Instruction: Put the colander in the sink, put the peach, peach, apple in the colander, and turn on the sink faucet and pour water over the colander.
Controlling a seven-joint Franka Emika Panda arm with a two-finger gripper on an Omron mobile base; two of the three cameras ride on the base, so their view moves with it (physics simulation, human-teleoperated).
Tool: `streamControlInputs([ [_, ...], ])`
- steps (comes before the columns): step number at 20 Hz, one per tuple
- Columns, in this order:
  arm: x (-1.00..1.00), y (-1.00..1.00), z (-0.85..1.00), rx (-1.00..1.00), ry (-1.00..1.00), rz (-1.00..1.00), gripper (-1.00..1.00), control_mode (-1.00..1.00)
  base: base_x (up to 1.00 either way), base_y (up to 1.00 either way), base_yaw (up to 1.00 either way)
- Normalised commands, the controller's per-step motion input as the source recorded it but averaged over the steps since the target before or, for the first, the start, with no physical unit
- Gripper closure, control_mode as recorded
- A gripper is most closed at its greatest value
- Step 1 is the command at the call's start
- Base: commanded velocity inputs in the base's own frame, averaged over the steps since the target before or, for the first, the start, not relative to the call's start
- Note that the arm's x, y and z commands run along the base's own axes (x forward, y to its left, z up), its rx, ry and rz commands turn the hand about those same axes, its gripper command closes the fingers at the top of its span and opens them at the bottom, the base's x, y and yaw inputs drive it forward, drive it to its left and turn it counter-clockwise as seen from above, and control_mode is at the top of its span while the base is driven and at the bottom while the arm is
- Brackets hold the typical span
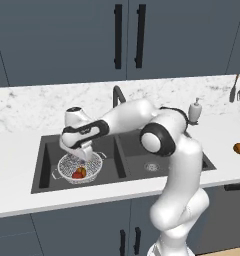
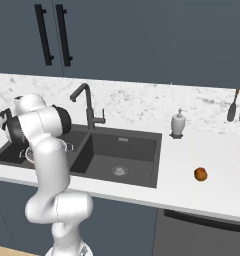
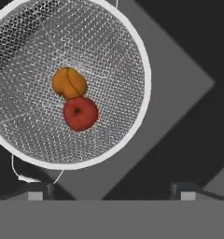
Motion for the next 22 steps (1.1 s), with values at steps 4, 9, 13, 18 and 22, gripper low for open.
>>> streamControlInputs([
  [4,-0.91,-0.25,0.33,0.0,-0.25,0.28,-1.0,-1.0,0.0,0.0,0.0],
  [9,-0.84,-0.37,0.42,0.0,-0.17,0.32,-1.0,-1.0,0.0,0.0,0.0],
  [13,-0.74,-0.45,0.52,0.0,0.0,0.36,-1.0,-1.0,0.0,0.0,0.0],
  [18,-0.68,-0.52,0.54,0.0,0.0,0.28,-1.0,-1.0,0.0,0.0,0.0],
  [22,-0.55,-0.7,0.38,-0.03,0.0,0.18,-1.0,-1.0,0.0,0.0,0.0],
])
